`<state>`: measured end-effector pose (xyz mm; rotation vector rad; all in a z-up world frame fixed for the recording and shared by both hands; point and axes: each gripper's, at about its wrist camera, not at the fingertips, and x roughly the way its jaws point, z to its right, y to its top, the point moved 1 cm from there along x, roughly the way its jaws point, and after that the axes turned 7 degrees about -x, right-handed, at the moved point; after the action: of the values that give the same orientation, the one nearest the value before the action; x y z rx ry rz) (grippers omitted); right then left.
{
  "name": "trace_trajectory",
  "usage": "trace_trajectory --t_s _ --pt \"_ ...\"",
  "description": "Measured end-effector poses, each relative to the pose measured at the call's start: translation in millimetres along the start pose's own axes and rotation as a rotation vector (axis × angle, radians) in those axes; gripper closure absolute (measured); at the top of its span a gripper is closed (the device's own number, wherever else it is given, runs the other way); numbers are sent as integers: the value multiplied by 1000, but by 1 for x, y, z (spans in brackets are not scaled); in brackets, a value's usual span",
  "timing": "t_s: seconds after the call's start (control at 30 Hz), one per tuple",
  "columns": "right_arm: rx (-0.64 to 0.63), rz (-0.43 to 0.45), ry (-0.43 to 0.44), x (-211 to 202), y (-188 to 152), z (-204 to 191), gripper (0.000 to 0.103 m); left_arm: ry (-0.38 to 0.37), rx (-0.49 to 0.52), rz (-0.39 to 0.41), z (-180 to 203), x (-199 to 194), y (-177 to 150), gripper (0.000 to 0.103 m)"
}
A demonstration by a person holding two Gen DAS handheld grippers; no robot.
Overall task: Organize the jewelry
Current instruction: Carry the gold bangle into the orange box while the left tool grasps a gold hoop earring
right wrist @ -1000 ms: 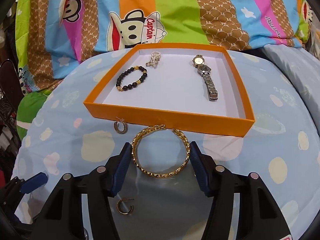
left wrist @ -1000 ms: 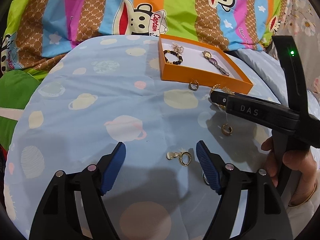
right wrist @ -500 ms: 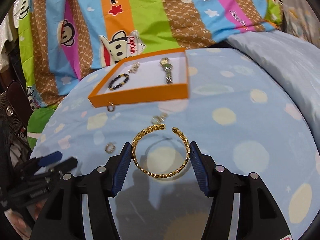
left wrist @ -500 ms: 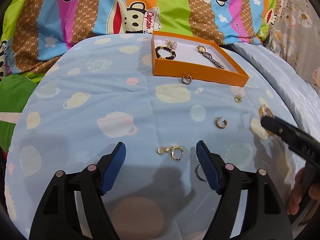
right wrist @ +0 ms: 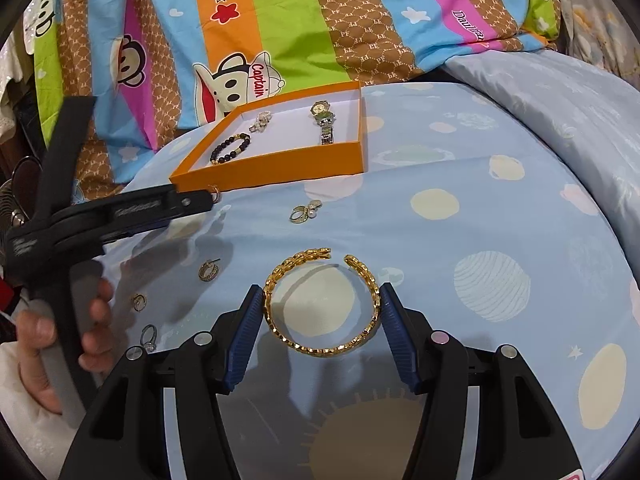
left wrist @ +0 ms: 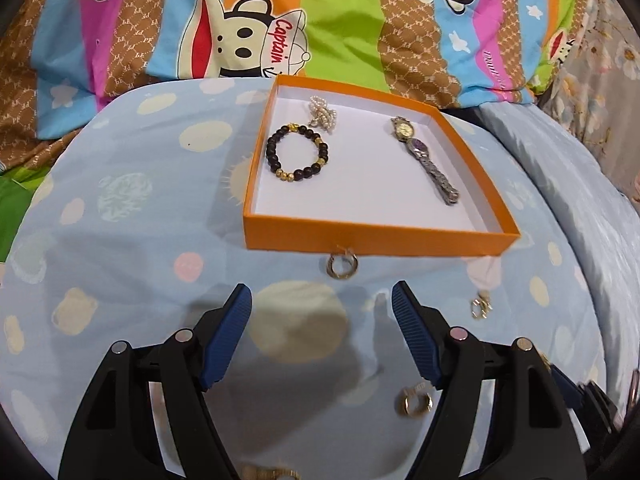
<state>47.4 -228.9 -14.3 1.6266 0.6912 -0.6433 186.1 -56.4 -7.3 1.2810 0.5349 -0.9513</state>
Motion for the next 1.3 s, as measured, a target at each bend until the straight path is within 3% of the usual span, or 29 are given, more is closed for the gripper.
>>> trace_trajectory --t_s 0.13,0.23,0.3,0.47,1.0,1.3 --pt "2 -4 8 2 0 0 45 25 18 14 6 10 4 46" --pt "3 -7 15 3 1 1 45 39 42 26 10 12 4 57" --pt "3 -7 18 3 1 2 45 42 53 32 12 12 4 70" --pt "0 -6 25 3 1 2 45 25 58 30 12 12 4 87" --pt "-4 20 45 -5 7 1 45 -82 54 64 6 -45 -10 87" --pt "-56 101 77 -1 98 -1 45 -78 100 114 27 -53 47 87"
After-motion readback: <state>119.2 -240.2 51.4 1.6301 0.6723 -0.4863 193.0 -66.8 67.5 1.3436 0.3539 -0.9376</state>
